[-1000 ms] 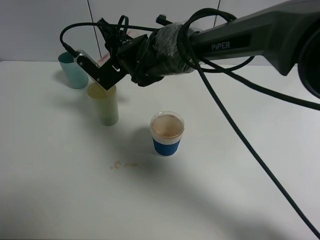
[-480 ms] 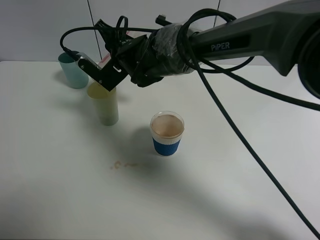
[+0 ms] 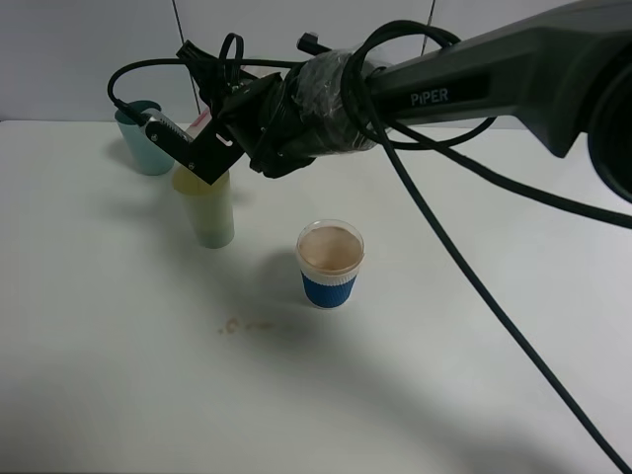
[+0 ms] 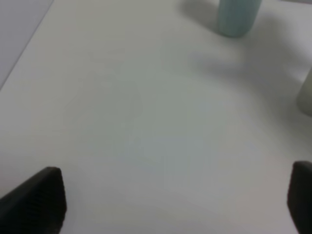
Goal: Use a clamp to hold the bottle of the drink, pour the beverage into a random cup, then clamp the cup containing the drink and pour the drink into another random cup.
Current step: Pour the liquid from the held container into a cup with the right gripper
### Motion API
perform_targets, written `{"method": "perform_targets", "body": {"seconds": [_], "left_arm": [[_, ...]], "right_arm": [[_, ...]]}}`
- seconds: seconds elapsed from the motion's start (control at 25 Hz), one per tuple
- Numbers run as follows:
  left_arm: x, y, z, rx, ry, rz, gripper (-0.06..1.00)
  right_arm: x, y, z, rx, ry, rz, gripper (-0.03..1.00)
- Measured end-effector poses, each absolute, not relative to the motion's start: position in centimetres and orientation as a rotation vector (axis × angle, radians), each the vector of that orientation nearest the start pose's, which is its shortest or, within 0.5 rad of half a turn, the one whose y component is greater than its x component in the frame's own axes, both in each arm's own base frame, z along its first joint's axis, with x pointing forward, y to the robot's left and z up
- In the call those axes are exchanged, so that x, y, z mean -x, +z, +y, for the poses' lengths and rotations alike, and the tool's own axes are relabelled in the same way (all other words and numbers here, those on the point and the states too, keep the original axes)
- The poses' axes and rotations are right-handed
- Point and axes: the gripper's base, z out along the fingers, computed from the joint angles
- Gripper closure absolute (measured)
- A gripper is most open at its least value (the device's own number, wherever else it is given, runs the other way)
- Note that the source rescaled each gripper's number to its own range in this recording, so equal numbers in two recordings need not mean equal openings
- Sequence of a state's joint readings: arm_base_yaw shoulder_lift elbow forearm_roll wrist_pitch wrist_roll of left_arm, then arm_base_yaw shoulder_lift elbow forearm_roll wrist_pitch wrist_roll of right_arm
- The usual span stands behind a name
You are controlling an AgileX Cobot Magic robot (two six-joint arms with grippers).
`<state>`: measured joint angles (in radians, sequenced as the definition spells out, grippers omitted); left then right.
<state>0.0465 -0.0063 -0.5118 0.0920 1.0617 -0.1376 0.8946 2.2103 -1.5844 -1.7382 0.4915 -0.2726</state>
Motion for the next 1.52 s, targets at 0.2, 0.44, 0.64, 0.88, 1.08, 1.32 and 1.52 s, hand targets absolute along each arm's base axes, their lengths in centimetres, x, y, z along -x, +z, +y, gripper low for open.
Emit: {"method": "perform_targets", "body": {"seconds": [0.2,0.44,0.64,0.88,1.08,1.32,1.52], "left_arm": [[0.8,28.1,0.7,0.191,0.052,2.015,0.19],[0.8,28.1,0.7,0.191,0.052,2.015,0.19],[0.8,28.1,0.7,0.191,0.052,2.015,0.19],[0.8,28.1,0.7,0.191,0.052,2.015,0.19],[0.8,28.1,0.7,0.191,0.052,2.015,0.19],[0.8,28.1,0.7,0.191,0.052,2.015,0.19],[0.8,28.1,0.7,0.191,0.052,2.015,0.19]], "right_arm": [[-34.1,18.2,36.6,2.123,-1.209,0.522,0.97],[-33.7,18.4,36.7,2.138,-1.274,0.486,0.97],[-33.4,18.4,37.0,2.142,-1.287,0.468,0.97],[-33.0,18.5,37.3,2.152,-1.319,0.436,0.97],[-33.0,18.5,37.2,2.162,-1.344,0.419,0.97],[-33.1,18.6,37.1,2.172,-1.374,0.401,0.97],[-33.1,18.6,37.1,2.169,-1.371,0.408,0.97]]}}
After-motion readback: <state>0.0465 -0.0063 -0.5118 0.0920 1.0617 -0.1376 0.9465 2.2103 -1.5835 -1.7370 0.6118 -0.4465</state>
